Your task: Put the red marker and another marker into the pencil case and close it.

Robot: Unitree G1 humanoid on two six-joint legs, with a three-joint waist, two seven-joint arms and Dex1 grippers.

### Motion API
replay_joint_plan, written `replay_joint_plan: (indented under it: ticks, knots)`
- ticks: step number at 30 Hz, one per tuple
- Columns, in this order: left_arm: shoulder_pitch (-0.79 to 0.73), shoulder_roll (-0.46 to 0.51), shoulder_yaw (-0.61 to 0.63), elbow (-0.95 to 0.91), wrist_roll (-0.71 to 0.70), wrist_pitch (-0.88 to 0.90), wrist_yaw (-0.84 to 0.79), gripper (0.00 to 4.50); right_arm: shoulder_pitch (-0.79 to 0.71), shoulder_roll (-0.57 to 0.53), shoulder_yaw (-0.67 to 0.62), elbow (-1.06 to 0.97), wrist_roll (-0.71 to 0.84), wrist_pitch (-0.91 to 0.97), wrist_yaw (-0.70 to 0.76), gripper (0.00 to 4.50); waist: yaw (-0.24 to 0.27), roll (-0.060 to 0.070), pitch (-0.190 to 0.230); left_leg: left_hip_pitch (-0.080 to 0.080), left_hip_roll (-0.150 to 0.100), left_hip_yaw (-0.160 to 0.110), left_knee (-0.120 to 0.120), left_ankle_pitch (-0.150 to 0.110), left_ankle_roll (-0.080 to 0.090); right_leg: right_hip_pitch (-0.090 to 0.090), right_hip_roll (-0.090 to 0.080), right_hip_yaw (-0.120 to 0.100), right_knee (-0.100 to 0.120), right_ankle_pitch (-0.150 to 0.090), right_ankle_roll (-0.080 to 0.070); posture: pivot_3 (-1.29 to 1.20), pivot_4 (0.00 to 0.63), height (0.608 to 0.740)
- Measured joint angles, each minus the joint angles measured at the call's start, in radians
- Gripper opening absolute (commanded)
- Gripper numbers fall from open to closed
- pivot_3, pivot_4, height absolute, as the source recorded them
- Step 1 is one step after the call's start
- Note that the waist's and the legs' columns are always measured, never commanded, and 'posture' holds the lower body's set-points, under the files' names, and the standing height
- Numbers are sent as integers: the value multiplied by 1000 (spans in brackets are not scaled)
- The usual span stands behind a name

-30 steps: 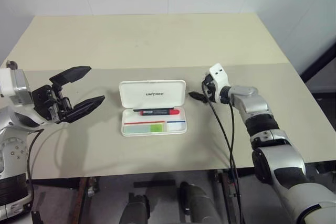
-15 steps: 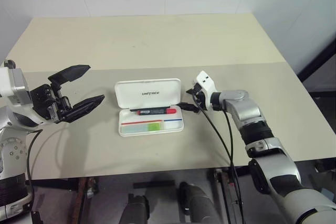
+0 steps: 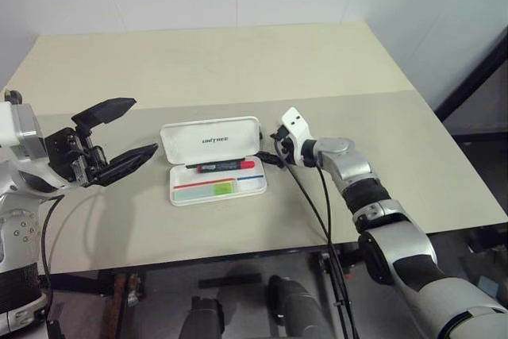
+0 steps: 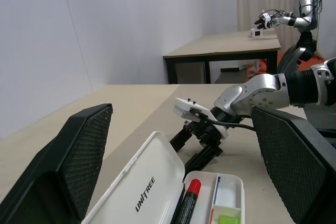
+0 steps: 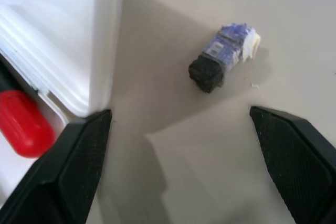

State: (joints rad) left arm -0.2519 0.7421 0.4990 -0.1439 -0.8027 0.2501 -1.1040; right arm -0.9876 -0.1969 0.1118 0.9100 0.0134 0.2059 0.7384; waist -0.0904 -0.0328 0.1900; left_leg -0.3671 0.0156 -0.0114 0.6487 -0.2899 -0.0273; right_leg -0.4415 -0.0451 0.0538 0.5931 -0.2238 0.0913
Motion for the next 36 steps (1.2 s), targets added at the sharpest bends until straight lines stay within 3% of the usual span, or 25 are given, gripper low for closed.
replay_joint_plan:
  ticks: [15,21,31,36]
  knots:
    - [-8,6,3,1,-1,2,-4,4500,-100,9,-52,220,-3,-100,-266,4464,12,0,0,0,-2,1,1,1,2,3,-1,4,-4,1,-2,0,150,740]
    - [-20,16,3,6,-1,10,-13,4500,-103,-2,-58,233,-4,-118,-292,4464,15,0,0,-1,-2,0,-1,1,1,3,-1,3,-6,6,6,0,150,740]
    - [-49,18,-7,35,-1,11,-34,4500,-103,-68,-90,257,-15,-120,-435,4464,43,0,0,-3,-3,0,-1,1,1,3,-2,3,-9,4,2,0,150,740]
    - [-61,23,-11,41,-1,18,-42,4500,-101,-83,-104,254,-12,-126,-410,4464,37,0,0,-4,-2,0,-3,0,1,3,0,3,-8,7,7,0,150,740]
